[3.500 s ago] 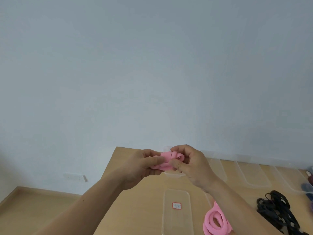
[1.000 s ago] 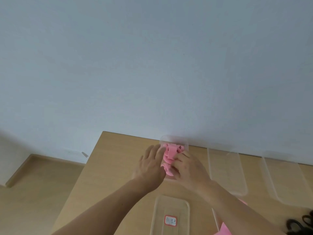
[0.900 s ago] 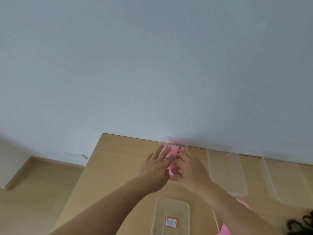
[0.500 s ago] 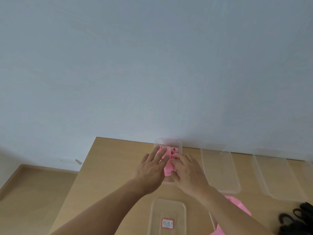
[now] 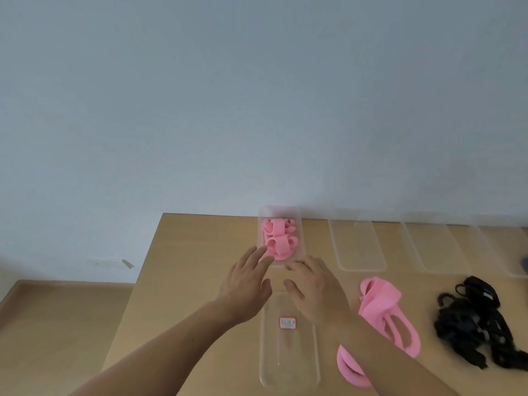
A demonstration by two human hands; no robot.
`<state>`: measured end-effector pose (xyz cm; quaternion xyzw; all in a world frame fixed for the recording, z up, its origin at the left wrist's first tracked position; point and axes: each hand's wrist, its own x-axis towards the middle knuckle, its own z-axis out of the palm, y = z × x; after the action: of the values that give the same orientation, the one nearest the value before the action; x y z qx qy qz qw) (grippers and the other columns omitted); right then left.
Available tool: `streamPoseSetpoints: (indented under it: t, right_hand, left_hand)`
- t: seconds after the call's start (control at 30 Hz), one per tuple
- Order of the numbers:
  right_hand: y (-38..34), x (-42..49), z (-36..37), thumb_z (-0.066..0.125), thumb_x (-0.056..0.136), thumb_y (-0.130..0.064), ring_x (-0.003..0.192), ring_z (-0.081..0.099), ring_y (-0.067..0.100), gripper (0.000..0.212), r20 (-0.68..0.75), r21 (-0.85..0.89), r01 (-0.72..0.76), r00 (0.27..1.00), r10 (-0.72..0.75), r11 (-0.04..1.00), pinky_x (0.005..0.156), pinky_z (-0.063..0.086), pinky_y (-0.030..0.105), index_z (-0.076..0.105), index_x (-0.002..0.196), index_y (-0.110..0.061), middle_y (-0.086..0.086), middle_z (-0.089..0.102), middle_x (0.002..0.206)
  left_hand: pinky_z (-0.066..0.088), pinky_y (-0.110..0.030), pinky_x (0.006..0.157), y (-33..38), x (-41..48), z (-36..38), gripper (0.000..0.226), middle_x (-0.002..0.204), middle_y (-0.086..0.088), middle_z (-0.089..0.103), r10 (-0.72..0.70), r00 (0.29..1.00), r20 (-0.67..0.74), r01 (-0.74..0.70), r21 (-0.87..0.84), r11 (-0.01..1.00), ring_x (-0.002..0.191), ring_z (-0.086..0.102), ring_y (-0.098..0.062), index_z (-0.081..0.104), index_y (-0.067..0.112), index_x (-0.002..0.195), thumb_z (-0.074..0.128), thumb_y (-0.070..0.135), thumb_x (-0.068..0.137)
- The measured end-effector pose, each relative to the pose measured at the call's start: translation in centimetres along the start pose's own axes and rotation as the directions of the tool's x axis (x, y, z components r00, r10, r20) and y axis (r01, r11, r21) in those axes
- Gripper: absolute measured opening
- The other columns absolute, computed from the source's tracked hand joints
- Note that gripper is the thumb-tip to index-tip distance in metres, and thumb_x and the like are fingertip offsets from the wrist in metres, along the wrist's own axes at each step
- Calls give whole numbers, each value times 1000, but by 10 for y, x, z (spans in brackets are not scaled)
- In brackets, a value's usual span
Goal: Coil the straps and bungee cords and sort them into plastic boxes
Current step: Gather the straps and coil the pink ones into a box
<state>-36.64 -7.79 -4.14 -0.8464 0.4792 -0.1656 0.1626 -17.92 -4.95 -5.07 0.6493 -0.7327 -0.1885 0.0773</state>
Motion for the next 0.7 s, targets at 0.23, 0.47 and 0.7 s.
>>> streamPoseSetpoints:
  t: [0.23,0.47,0.7]
  right_hand:
    - [-23,-68,26,49,95,-42,113,48,21,38,201,-175,-368,895,399,913,90,45,31,51,125,-18,-1,49,127]
    - [-44,-93,48,55,75,-75,107,52,25,79,203,-319,-633,682,703,706,79,43,35,43,124,-12,6,48,120]
    - [-61,-83,62,71,56,-73,105,54,27,100,211,-303,-756,541,814,580,79,44,34,41,126,-8,10,46,121]
  left_hand:
    - [19,-32,120,-16,-60,27,52,164,7,13,29,997,78,-26,-39,999,152,3,-12,30,23,153,40,29,102]
    - [24,-28,116,-19,-84,41,52,159,3,28,24,991,135,4,-205,979,146,22,-16,37,20,150,44,25,99]
    - [27,-26,114,-28,-97,41,48,152,2,39,-62,988,144,99,-260,961,139,36,-17,43,17,145,47,23,97]
